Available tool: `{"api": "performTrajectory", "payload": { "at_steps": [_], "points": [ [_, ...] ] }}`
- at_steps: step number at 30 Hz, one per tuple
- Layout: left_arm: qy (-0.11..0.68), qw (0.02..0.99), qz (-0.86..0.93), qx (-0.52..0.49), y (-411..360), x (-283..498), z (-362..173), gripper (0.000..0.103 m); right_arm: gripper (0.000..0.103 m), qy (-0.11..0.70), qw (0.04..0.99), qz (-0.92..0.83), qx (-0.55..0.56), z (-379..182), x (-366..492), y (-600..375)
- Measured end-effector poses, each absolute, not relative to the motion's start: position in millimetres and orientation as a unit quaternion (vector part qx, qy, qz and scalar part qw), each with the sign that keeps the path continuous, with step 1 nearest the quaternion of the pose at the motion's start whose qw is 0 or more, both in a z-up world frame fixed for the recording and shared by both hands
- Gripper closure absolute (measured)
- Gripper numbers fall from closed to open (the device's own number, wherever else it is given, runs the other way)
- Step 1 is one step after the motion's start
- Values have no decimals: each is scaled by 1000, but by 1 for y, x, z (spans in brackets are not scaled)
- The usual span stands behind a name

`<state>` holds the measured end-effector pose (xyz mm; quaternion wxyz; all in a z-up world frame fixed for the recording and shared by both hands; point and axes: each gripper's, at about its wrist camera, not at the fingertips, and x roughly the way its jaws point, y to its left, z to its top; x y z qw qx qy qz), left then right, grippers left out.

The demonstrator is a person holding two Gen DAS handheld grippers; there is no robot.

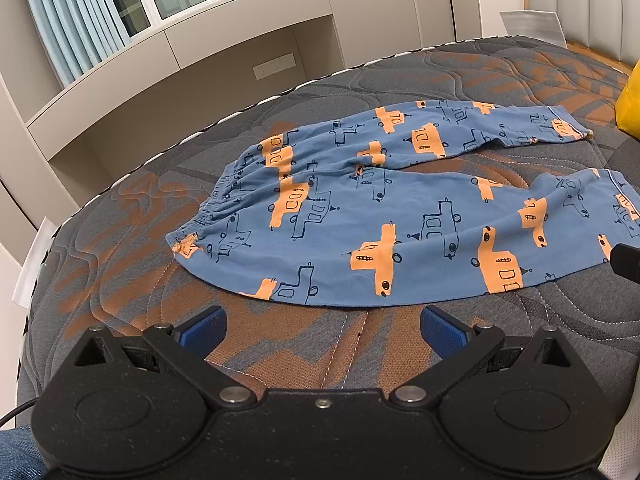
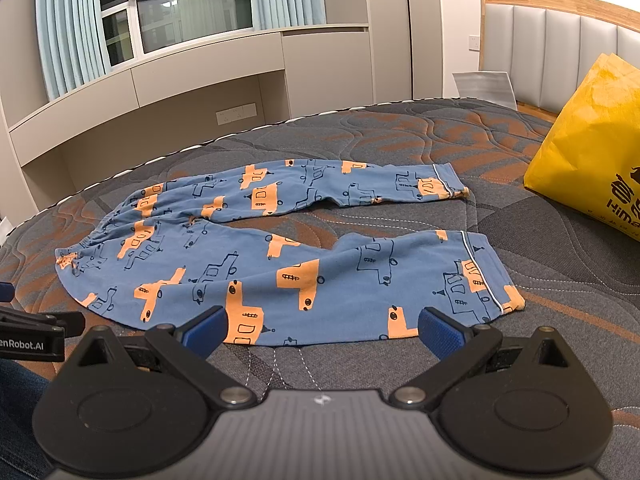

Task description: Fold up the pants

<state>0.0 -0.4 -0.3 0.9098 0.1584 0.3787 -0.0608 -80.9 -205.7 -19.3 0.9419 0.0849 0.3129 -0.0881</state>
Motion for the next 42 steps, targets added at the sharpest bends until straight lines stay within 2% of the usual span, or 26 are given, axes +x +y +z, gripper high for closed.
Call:
{"api": "performTrajectory", "payload": {
  "at_steps": [32, 39, 42],
  "points": [
    [383, 909, -62, 152, 2, 2, -7, 0, 0, 312, 942, -90, 85, -18, -81, -203],
    [401, 910, -83, 64, 19, 33, 29, 0, 0, 274, 954, -58, 110, -9, -78, -214],
    [379, 921, -77, 40, 31, 60, 51, 0, 0, 253, 961, -52, 97, 6, -60, -220]
  ]
}}
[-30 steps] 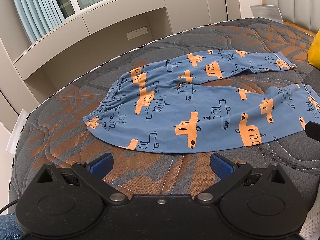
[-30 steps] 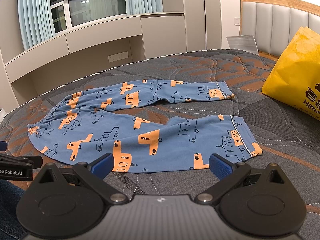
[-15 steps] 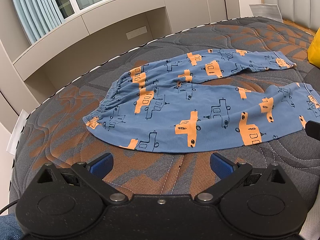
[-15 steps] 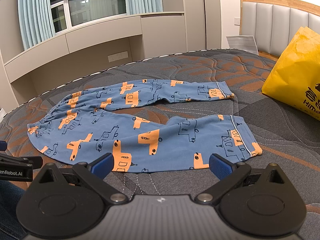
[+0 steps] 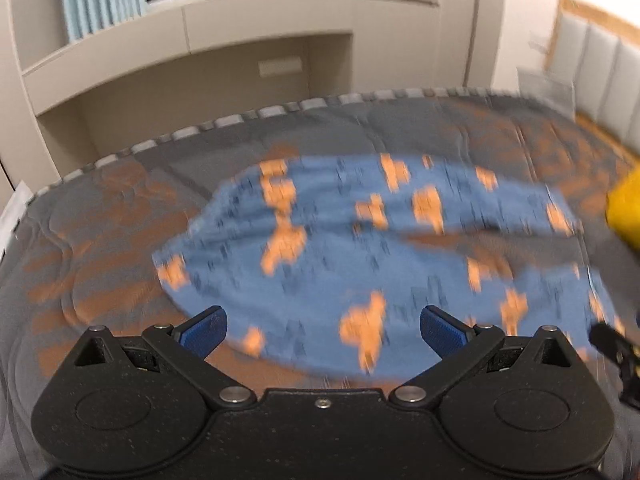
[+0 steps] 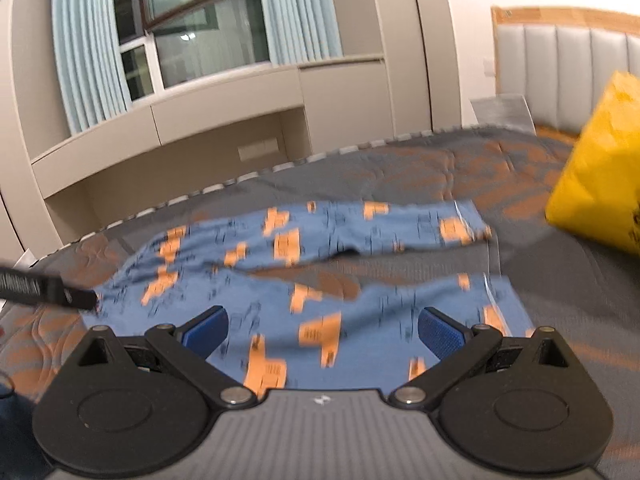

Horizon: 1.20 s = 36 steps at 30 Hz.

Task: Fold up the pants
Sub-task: 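Grasp the pants leg hem with the left tool while the right tool grasps the other hem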

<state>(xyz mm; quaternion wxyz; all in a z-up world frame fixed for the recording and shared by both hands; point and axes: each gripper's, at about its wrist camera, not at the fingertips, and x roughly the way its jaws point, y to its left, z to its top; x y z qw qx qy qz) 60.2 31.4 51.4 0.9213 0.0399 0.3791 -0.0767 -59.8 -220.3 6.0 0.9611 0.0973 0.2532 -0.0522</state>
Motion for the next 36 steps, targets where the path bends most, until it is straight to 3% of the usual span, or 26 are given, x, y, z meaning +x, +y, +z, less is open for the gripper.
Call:
{"api": "performTrajectory", "payload": {
  "at_steps": [9, 15, 20, 30, 36],
  "points": [
    [297, 948, -51, 101, 54, 169, 75, 0, 0, 232, 970, -22, 63, 25, 30, -235],
    [281, 947, -101, 120, 49, 234, 48, 0, 0, 241, 968, -6, 68, 5, 81, -243],
    [241, 942, -138, 191, 38, 288, 9, 0, 0, 257, 965, 8, 45, -11, 137, -265],
    [328, 889, -248, 200, 41, 416, -57, 0, 0, 298, 947, 112, -40, -48, 279, -317],
    [366, 846, -311, 230, 38, 441, -75, 1, 10, 354, 926, 132, 9, -58, 339, -333]
  ]
}}
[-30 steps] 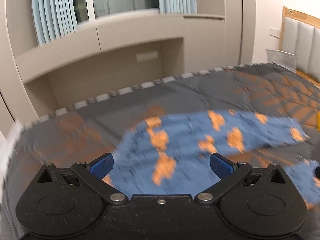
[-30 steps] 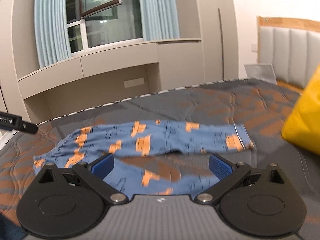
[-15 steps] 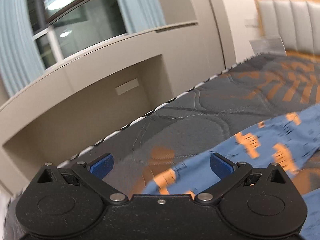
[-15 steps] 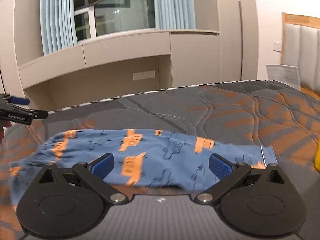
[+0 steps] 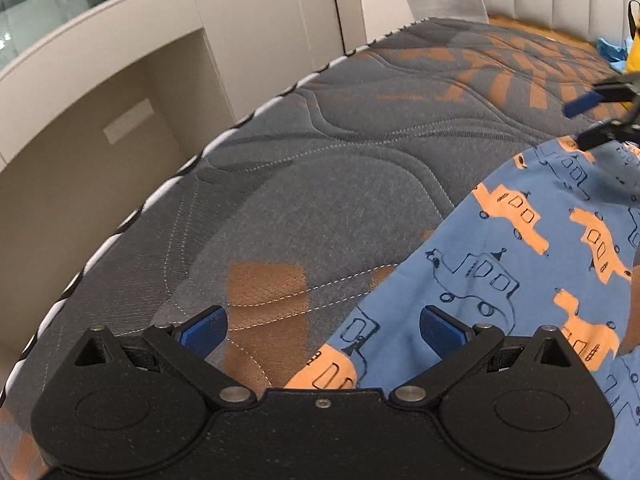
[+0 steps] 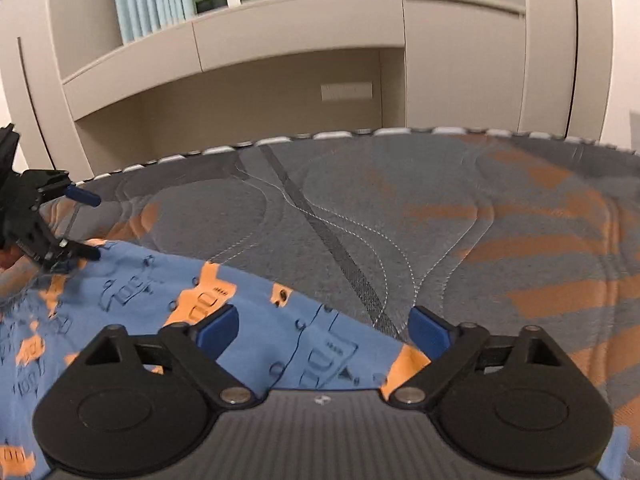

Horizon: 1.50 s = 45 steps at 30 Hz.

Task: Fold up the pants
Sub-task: 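Grasp the pants leg hem with the left tool while the right tool grasps the other hem, then lift both hems and lay one leg over the other, folding lengthwise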

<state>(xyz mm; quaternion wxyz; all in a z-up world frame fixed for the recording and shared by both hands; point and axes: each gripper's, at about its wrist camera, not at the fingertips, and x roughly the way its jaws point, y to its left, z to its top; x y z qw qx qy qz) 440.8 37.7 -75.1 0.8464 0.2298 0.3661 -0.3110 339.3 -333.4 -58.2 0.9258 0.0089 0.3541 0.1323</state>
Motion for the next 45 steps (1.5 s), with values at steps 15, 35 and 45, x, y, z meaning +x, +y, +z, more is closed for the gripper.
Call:
{"api": "performTrajectory", "payload": {
  "at_steps": [15, 35, 45],
  "points": [
    [423, 817, -346, 183, 40, 468, -78, 29, 42, 388, 903, 165, -86, -78, 389, -284],
    [404, 831, -307, 227, 24, 450, -44, 101, 102, 407, 886, 162, -153, -73, 389, -267],
    [420, 835, -300, 190, 40, 469, -54, 79, 102, 383, 900, 136, -159, -69, 399, -252]
  ]
}}
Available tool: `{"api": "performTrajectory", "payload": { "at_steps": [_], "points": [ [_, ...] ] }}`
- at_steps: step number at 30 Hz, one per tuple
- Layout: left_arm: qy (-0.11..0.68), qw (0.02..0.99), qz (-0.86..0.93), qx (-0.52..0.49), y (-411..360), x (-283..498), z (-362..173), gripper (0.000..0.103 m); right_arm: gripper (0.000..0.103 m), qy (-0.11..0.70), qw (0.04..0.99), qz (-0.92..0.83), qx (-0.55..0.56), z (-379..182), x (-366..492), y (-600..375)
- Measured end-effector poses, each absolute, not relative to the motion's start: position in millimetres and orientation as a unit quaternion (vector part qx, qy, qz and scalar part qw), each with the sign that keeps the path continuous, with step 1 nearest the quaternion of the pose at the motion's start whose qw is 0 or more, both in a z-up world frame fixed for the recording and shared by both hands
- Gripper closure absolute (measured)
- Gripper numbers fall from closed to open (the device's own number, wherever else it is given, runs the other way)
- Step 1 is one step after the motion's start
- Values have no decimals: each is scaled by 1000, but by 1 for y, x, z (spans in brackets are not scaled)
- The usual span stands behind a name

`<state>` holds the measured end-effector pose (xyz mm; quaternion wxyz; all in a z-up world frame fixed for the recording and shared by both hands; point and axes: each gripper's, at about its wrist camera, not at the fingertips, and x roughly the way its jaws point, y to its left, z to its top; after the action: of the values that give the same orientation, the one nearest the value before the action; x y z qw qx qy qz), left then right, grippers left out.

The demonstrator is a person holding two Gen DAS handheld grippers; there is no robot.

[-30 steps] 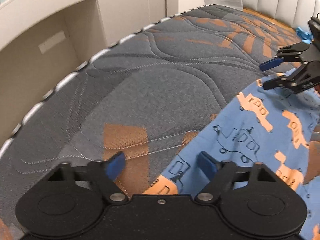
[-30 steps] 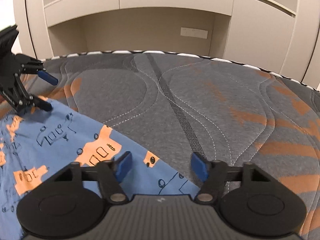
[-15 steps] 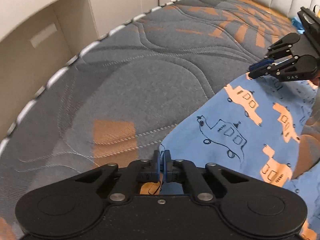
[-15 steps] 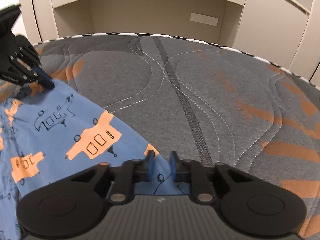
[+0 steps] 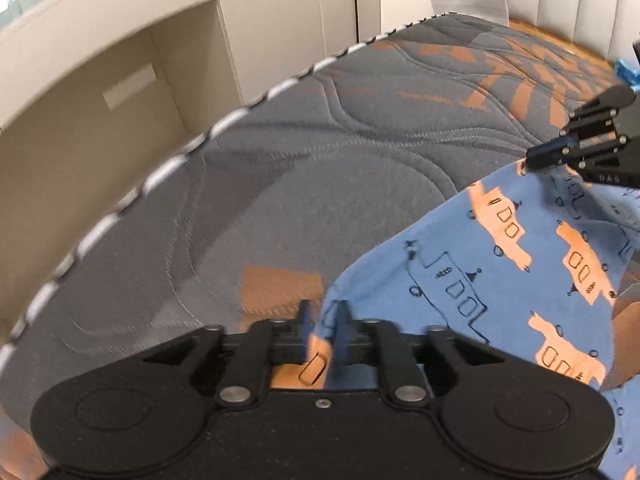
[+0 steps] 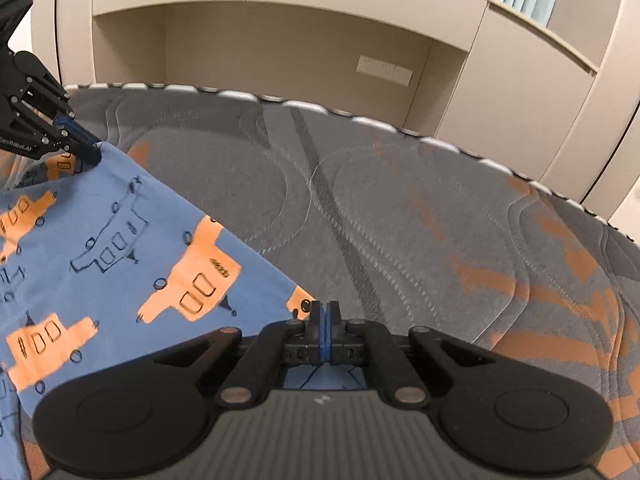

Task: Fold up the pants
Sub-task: 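Lift both hems and lay one leg over the other, folding lengthwise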

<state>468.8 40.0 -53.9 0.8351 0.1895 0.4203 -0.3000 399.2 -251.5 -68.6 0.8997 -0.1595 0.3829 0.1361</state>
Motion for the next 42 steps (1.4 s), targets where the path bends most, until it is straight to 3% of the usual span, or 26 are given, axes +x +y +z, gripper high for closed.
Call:
{"api": "performTrajectory", "payload": {
  "at_steps": [2, 5, 6, 8, 13, 15, 16, 18, 20, 22, 25, 34, 36, 38, 42],
  "points": [
    [425, 830, -314, 180, 46, 471, -55, 54, 101, 387, 899, 141, -151, -71, 400, -253],
    [414, 838, -309, 178, 58, 472, -53, 35, 87, 390, 900, 147, -131, -72, 401, -260],
    [414, 839, -308, 174, 61, 474, -53, 33, 83, 392, 900, 148, -122, -72, 402, -263],
    [419, 840, -301, 168, 67, 480, -54, 29, 61, 396, 899, 151, -113, -74, 404, -266],
    [441, 832, -301, 153, 77, 495, -60, 27, 53, 406, 892, 163, -115, -75, 413, -265],
    [451, 827, -307, 134, 83, 500, -60, 34, 53, 413, 889, 167, -109, -77, 417, -264],
    [458, 824, -311, 122, 86, 502, -61, 42, 56, 417, 887, 168, -107, -79, 419, -264],
    [468, 817, -324, 92, 89, 506, -62, 56, 69, 424, 883, 169, -106, -84, 421, -264],
    [480, 807, -336, 74, 87, 509, -65, 89, 85, 422, 884, 172, -101, -86, 420, -264],
    [495, 797, -339, 71, 80, 509, -69, 101, 93, 421, 884, 171, -107, -86, 418, -261],
    [487, 796, -348, 90, 69, 498, -67, 103, 101, 418, 886, 159, -121, -83, 412, -256],
    [383, 853, -327, 136, 67, 445, -35, 103, 101, 350, 922, 120, -114, -50, 353, -248],
    [386, 852, -326, 135, 68, 444, -34, 99, 101, 345, 924, 114, -116, -46, 342, -246],
    [375, 859, -320, 140, 68, 446, -30, 69, 101, 350, 921, 112, -129, -45, 337, -244],
    [364, 864, -316, 146, 67, 455, -24, 44, 101, 355, 918, 113, -138, -39, 335, -242]
  ]
}}
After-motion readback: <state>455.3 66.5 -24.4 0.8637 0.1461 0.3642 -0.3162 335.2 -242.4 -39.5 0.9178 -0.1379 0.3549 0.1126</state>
